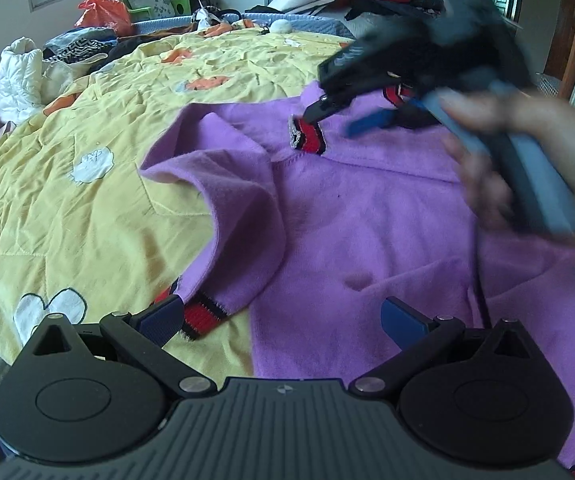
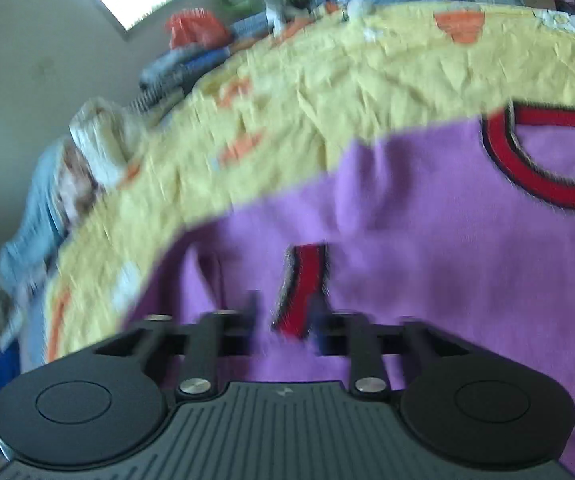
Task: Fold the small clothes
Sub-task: 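Carry the sleeve across the sweater body and open the right gripper, then grasp the other sleeve's red-striped cuff with the left gripper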
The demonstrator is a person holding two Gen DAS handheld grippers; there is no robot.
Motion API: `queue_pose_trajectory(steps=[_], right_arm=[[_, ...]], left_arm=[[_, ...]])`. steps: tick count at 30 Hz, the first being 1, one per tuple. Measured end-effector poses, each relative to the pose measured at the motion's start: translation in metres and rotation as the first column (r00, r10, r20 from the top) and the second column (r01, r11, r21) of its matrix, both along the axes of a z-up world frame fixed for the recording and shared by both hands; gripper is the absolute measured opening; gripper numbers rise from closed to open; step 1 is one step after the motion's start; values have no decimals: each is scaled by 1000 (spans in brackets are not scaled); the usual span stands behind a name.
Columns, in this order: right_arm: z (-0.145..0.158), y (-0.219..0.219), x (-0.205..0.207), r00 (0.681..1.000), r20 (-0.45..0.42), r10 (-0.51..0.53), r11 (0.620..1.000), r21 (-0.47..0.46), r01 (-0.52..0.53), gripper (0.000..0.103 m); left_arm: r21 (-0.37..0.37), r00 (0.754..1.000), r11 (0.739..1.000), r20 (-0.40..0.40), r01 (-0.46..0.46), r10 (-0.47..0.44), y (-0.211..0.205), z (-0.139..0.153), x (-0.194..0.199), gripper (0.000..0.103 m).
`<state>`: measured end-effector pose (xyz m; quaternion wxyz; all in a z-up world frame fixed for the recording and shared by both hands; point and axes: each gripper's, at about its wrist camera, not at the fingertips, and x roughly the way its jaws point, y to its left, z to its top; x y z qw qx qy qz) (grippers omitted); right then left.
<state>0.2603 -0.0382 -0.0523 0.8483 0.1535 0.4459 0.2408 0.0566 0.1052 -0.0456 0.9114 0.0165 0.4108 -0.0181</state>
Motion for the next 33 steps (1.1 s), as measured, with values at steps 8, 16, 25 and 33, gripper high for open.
queue_pose_trajectory(steps=[8,16,25,33], right_arm=[[22,-130,-79,951,286,-115,958,-220,182,73],[-30,-233,-80,943,158,-294,875,-353,332,72],[-23,-229,-107,924,215,-315,844,-382,377,74],[-9,-173,-139,935,265,-235,912,-274,307,77]], left_arm=[[-175,997,984,73,25,-12,-9,26,63,103],[-174,999,984,-32,22,-28,-34,-11,198,103],[-50,997,997,-66,-54,51,20,-28,205,103],[-199,999,980,-31,9,-16,58,2,173,103]])
